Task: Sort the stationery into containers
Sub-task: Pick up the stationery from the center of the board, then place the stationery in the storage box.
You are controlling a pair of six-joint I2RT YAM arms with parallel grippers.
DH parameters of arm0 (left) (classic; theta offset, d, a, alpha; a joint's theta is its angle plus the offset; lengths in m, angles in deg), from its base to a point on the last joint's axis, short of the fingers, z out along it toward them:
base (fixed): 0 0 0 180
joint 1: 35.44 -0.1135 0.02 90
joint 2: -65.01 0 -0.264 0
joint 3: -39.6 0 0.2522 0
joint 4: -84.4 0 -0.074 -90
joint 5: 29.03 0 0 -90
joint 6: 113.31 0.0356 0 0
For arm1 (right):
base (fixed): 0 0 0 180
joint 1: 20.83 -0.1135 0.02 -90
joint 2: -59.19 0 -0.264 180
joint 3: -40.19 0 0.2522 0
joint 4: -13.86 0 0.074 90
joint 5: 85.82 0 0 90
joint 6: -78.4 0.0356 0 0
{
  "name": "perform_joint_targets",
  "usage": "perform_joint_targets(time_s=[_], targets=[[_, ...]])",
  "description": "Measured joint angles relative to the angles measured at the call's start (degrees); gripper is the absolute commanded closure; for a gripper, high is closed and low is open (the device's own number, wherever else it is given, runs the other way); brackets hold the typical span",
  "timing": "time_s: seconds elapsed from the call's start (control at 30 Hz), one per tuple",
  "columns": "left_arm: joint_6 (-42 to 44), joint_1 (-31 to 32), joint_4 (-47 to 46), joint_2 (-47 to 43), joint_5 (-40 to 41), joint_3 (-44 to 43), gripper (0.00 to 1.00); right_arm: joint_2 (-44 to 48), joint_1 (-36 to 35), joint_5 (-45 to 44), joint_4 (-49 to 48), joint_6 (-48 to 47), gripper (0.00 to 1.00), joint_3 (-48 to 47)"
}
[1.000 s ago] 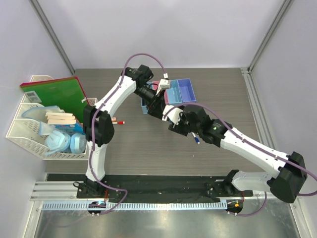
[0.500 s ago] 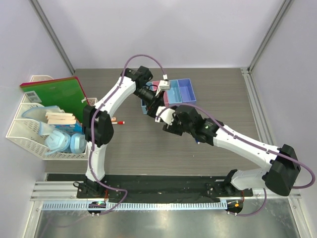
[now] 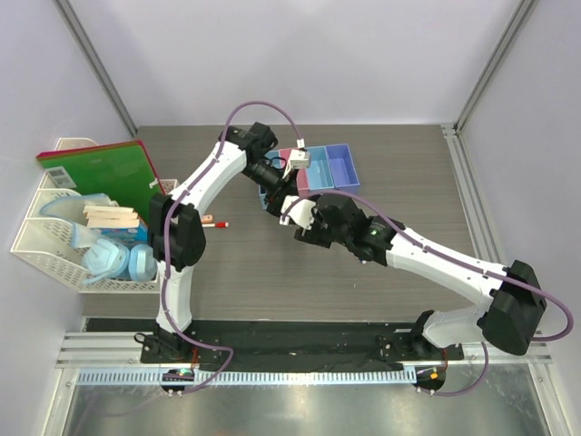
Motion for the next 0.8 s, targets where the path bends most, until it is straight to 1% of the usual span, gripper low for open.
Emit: perform_joint_targets(time_s=[0.23,0.37,0.43,0.47,0.5,0.67,0.73,0.77,0.8], targets=[[0.1,0.0,-0.1,0.0,0.9,0.0,0.29,-1.3,-0.9,-1.3,0.0,0.0,0.99,-0.9],[0.0,0.0,0.0,0.0,1.0,0.0,0.24,-1.5,-1.2,-2.0,-0.1,-0.2,0.99,-0.9],[0.0,0.0,0.0,0.0,0.9,0.0,0.2,-1.5,-1.2,-2.2,-0.2,-0.2,0.99,-1.0],[0.0,0.0,0.0,0.0,0.9,0.0,0.13,-1.6,-1.2,-2.3,-0.2,-0.2,0.99,-1.0],[0.0,0.0,0.0,0.0,0.9,0.0,0.1,-1.7,-1.3,-2.4,-0.2,-0.3,0.99,-1.1],[-0.1,0.8,0.3,0.0,-0.2,0.1,0.02,-2.1,-1.5,-2.5,-2.8,-0.6,0.99,-1.5],[0.0,1.1,0.4,0.0,-0.6,0.4,0.05,-2.1,-1.5,-2.5,-3.9,-0.7,0.99,-1.7],[0.0,1.2,0.5,0.0,-0.7,0.5,0.15,-2.1,-1.5,-2.5,-4.4,-0.7,0.99,-1.8],[0.0,1.3,0.5,0.0,-0.7,0.7,0.2,-2.1,-1.5,-2.4,-4.8,-0.6,0.99,-1.8]])
